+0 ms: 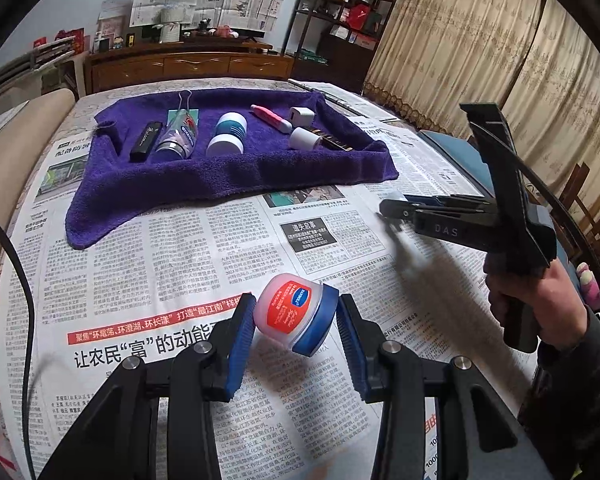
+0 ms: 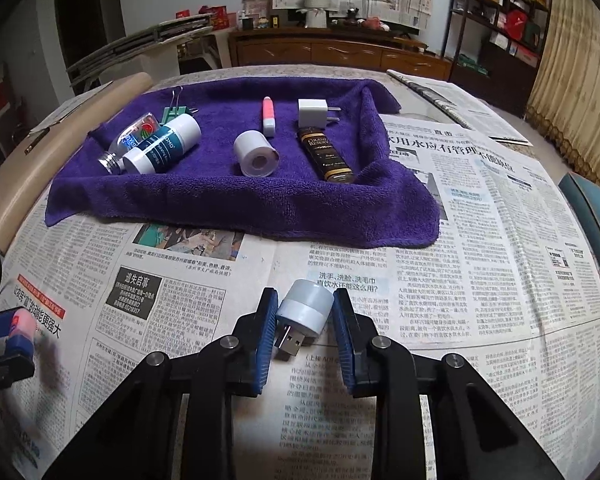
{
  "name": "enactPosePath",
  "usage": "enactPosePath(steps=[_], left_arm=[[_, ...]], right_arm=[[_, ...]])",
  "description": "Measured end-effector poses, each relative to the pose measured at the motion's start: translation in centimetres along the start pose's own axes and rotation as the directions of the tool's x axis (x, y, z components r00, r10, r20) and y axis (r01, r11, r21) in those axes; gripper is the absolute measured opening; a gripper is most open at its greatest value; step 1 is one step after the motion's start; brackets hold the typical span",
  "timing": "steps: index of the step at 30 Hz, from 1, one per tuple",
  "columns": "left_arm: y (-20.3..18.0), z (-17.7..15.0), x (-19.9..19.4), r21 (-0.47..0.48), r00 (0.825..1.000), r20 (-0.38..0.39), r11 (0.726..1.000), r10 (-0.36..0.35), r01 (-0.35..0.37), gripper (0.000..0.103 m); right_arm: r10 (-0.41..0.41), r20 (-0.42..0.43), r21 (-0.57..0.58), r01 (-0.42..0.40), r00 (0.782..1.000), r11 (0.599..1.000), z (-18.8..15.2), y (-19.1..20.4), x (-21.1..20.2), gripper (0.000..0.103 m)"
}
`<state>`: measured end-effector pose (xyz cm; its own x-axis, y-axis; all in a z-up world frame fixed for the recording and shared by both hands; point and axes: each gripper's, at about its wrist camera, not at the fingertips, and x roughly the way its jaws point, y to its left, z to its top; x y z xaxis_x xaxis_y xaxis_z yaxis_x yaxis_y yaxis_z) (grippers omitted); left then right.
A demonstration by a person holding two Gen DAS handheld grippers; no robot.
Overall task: Organize rigid objects
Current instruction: 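Carry the lip tin and USB light onto the towel and open both tools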
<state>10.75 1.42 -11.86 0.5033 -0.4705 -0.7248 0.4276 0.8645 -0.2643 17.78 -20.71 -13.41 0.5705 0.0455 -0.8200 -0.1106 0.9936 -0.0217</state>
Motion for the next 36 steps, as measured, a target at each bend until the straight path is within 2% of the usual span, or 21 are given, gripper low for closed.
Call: enactPosePath(steps=[10, 18, 23, 29, 32, 36], left_arm=[[-0.1, 2.4, -0.3, -0.009, 1.0, 0.013, 1.0, 0.017, -0.017, 0.039], [-0.1, 7.4, 1.1, 0.005, 1.0, 0.027, 1.0, 0.011, -0.011, 0.039], [0.0, 10.6, 3.3, 0.003, 1.0, 0.026, 1.0, 0.003, -0.003, 0.039], [0.9, 13.0, 6.1, -0.032, 1.0, 0.022, 0.999, -0.007, 0.008, 0.039], [1.3, 13.9, 7.8, -0.043, 1.0, 0.01, 0.999, -0.008, 0.008, 0.039], [1.1, 14.8, 9.8, -0.026, 1.0, -0.016, 1.0, 0.0, 0.0, 0.039]], right_arm=[[0.041, 0.024, -0.008, -0.041, 0.999, 0.999, 0.4, -0.7, -2.2, 0.028], [0.087, 0.069, -0.023, -0.086, 0.994, 0.996, 3.8, -1.1, -3.1, 0.028], [0.124, 0.086, -0.031, -0.122, 0.989, 0.992, 7.1, -1.2, -2.3, 0.028], [0.189, 0.078, -0.074, -0.183, 0.979, 0.98, 11.4, -0.9, 0.2, 0.028], [0.24, 0.061, -0.094, -0.234, 0.969, 0.968, 13.0, -0.5, 1.8, 0.028], [0.251, 0.016, -0.12, -0.247, 0.968, 0.962, 13.8, -0.3, 4.1, 0.028]])
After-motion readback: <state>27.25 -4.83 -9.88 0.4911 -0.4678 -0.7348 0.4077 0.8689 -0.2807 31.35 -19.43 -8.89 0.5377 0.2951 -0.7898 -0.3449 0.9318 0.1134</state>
